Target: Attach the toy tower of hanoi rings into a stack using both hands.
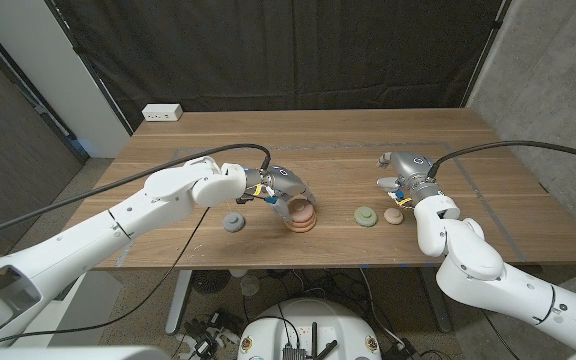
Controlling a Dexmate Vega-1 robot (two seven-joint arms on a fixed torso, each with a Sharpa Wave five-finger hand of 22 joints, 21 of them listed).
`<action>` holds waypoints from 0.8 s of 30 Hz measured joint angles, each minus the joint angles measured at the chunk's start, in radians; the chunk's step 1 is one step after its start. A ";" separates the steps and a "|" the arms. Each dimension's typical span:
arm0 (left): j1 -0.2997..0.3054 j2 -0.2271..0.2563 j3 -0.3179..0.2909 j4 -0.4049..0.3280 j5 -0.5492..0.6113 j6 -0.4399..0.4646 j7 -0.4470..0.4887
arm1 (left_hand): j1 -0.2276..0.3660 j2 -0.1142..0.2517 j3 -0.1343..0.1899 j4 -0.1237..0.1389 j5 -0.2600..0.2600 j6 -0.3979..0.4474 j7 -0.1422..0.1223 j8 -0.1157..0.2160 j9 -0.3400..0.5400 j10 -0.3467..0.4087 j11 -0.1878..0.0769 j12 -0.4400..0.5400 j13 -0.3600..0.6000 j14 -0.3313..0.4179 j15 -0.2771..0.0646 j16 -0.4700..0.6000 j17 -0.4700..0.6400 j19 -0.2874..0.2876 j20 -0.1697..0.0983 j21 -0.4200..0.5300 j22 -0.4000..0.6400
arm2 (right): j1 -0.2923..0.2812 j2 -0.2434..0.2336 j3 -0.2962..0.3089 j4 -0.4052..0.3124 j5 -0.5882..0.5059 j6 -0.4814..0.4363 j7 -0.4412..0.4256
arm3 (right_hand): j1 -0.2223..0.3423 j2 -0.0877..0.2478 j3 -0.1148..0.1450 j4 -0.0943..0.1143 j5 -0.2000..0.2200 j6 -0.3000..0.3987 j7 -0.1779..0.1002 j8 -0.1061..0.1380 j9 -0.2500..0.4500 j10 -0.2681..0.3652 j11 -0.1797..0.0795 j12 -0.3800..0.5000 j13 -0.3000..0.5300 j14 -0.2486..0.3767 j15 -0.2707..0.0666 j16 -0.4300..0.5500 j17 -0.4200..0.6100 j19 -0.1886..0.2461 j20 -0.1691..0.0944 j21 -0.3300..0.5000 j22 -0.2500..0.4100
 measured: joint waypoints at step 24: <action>-0.006 -0.003 0.001 -0.012 0.024 0.006 -0.035 | -0.026 -0.018 -0.033 -0.001 -0.018 -0.098 0.030 0.000 -0.014 -0.078 0.036 0.004 -0.023 -0.014 0.011 0.000 -0.045 -0.016 0.005 -0.015 0.000 | 0.004 0.004 -0.007 -0.005 -0.013 -0.011 0.010 | 0.000 0.000 0.000 0.000 0.000 0.004 -0.004 0.000 -0.005 0.000 0.000 0.000 0.000 0.000 0.000 0.000 0.000 0.000 0.000 0.000 0.000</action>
